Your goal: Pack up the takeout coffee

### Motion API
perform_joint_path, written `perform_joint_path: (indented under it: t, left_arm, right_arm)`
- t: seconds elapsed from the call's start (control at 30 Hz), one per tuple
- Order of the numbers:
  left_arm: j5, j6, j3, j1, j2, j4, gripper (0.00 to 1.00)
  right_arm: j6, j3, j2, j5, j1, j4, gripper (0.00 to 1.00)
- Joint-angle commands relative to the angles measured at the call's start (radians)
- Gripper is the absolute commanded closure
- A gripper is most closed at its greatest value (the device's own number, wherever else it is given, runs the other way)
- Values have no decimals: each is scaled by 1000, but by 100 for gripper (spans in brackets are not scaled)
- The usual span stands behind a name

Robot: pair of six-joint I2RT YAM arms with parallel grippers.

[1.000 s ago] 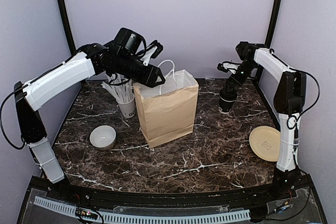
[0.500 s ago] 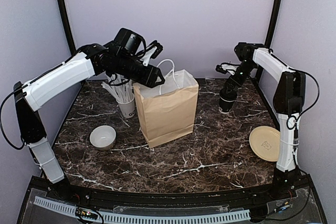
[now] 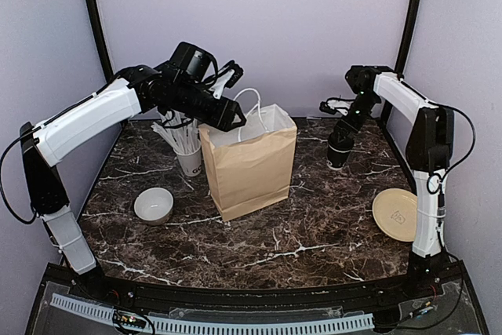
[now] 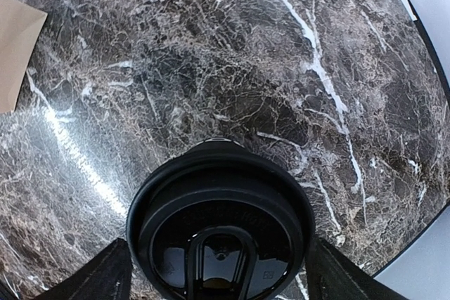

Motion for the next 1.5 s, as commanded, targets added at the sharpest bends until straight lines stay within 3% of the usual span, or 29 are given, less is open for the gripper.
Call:
perform_joint_path:
  t: [0.0, 0.13, 0.37, 0.43, 0.6, 0.83, 1.07, 1.47]
  left_arm:
    - [12, 18, -14, 1, -53, -1, 46]
    - [21, 26, -6, 0, -46, -4, 46]
    - [81, 60, 10, 2, -40, -3, 49]
    - [119, 71, 12, 1, -45, 4, 53]
    - [203, 88, -9, 1, -64, 43, 74]
    - [265, 80, -82, -4, -108, 124, 99]
    - [289, 97, -121, -10, -125, 159, 100]
    - [337, 98, -111, -56, -114, 168, 100]
  right_arm:
    - [3, -4, 11, 13, 9, -48, 19]
    - [3, -15, 1, 18, 9, -80, 31]
    - [4, -80, -124, -28, 13, -91, 39]
    - [-3, -110, -183, -66, 15, -82, 42]
    - [-27, -164, -349, -183, 16, -42, 46]
    - [-47, -180, -561, -398, 19, 31, 46]
    - [-91, -184, -706, -477, 110, 38, 46]
    - [-87, -243, -767, -310, 358, 123, 46]
